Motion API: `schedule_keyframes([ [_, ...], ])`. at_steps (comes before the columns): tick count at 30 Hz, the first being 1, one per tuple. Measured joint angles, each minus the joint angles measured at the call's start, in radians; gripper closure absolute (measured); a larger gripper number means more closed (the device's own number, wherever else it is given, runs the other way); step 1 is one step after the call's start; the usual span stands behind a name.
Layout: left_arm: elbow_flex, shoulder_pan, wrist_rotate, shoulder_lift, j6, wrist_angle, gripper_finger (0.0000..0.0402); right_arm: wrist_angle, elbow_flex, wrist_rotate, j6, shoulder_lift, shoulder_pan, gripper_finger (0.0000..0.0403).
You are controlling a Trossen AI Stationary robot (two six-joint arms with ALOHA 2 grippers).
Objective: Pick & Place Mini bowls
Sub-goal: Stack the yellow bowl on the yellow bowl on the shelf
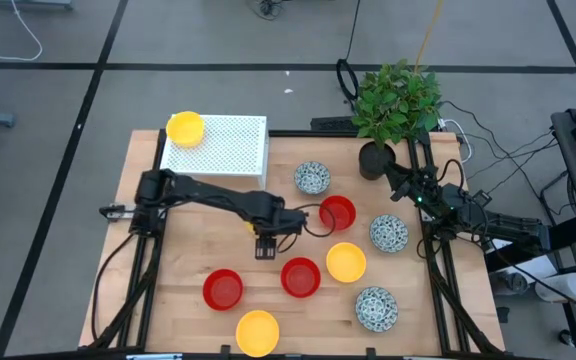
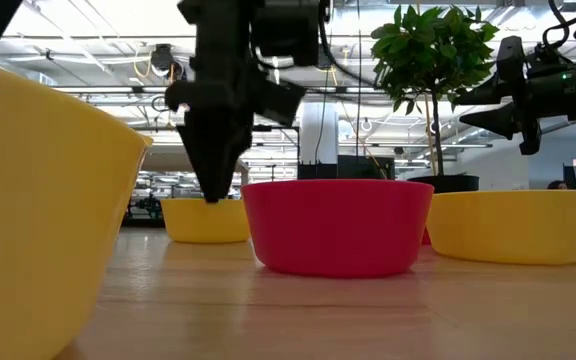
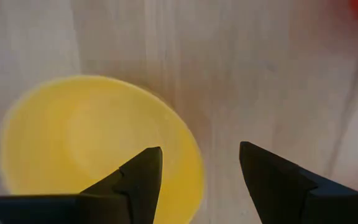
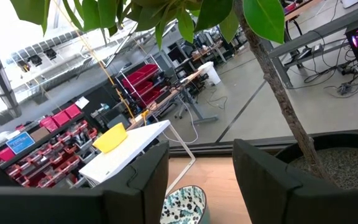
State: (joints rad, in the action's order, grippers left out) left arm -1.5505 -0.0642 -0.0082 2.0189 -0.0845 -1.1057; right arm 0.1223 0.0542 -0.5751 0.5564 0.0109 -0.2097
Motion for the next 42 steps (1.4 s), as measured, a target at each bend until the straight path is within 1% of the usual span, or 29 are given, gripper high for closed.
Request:
schedule_keyframes([
  [4,0.0,0.018,-0.003,0.04,-0.024,0.002,0.0183,0.0,0.0,0.0,0.0,0.0,0.0,0.0238],
  [6,0.0,0.026,-0.031,0.042,-0.046,0.006,0.0186,0.0,0.0,0.0,0.0,0.0,0.0,0.0238],
  [9,0.0,0.035,-0.068,0.041,-0.061,0.016,0.0211,0.0,0.0,0.0,0.0,0.0,0.0,0.0238],
  [12,0.0,0.041,-0.075,0.041,-0.083,0.015,0.027,0.0,0.0,0.0,0.0,0.0,0.0,0.0238],
  [16,0.0,0.041,-0.067,0.041,-0.082,0.013,0.0376,0.0,0.0,0.0,0.0,0.0,0.0,0.0238],
  [17,0.0,0.041,-0.052,0.041,-0.085,0.011,0.0387,0.0,0.0,0.0,0.0,0.0,0.0,0.0238],
  [19,-0.006,0.042,-0.025,0.039,-0.094,0.007,0.0387,0.0,0.0,0.0,0.0,0.0,0.0,0.0238],
  [22,-0.025,0.032,-0.018,0.012,-0.067,0.0,0.0389,0.0,0.0,0.0,0.0,0.0,0.0,0.0238],
  [25,-0.06,0.018,-0.015,-0.034,-0.007,0.008,0.0395,0.0,0.0,0.0,0.0,0.0,0.0,0.0238],
  [28,-0.097,0.014,-0.024,-0.093,0.018,0.009,0.0387,0.0,0.0,0.0,0.0,0.0,0.0,0.0238],
  [31,-0.14,0.017,-0.09,-0.16,0.076,0.012,0.0381,0.0,0.0,0.0,0.0,0.0,0.0,0.0238],
  [34,-0.177,0.027,-0.198,-0.232,0.162,0.021,0.0387,0.0,0.0,0.0,0.0,0.0,0.0,0.0238],
  [36,-0.204,0.047,-0.27,-0.275,0.186,0.016,0.0394,0.0,0.0,0.0,0.0,0.0,0.0,0.0238],
  [38,-0.216,0.087,-0.336,-0.321,0.181,0.009,0.0394,0.0,0.0,0.0,0.0,0.0,0.0,0.0238],
  [42,-0.217,0.201,-0.445,-0.41,0.156,-0.046,0.0375,0.0,0.0,0.0,0.0,0.0,0.0,0.0238],
])
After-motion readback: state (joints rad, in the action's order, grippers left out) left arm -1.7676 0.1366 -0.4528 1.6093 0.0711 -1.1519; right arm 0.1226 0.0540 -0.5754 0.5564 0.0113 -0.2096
